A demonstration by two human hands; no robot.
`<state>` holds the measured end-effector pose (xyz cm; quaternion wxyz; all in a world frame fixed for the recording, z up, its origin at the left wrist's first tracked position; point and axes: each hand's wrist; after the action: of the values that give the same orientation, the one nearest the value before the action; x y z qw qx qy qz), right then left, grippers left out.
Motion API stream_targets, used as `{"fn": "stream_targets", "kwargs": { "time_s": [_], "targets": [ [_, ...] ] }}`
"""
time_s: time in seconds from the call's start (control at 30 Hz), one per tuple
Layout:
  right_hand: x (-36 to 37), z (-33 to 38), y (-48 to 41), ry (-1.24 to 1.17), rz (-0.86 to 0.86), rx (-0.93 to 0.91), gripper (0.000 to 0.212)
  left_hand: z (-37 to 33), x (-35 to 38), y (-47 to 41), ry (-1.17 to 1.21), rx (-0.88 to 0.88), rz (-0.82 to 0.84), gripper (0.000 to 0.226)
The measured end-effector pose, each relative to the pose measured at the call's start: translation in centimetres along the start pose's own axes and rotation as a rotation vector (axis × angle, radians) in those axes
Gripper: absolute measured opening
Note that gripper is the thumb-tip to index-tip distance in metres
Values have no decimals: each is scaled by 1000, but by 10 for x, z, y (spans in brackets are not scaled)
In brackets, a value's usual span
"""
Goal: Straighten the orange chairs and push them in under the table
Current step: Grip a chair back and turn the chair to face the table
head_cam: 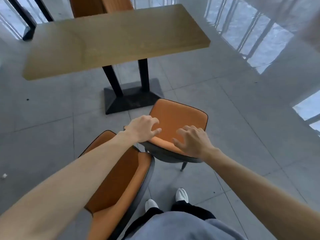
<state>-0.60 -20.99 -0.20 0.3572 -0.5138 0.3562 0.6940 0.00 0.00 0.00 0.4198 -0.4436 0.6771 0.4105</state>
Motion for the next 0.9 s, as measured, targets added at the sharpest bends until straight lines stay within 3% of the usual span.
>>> {"fn": "stream_targets", "kwargs": {
  "time_s": [0.2,0.4,0.53,0.63,0.9],
  "targets": [
    [29,2,13,-33,56,-15,55,20,28,19,-21,48,39,44],
    [46,2,13,-21,182,-41,63,35,31,17,-29,177,258,52],
    [54,4,6,-63,206,-22,66,31,42,9,-208,166,206,54],
    [59,0,1,-36,177,-62,59,27,57,4,-358,92,82,40],
    [60,-11,-20,25,114,-170,50,30,64,-5,-438,-11,-21,25]
  ]
}}
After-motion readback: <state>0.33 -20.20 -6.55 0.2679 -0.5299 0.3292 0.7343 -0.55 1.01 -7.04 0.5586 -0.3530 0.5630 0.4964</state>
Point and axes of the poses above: each hand's wrist, its own y-axis away from the middle knuckle, its own x-axis out of the palm, z = x × y, and after that the axes turned 2 degrees about x, right-handed
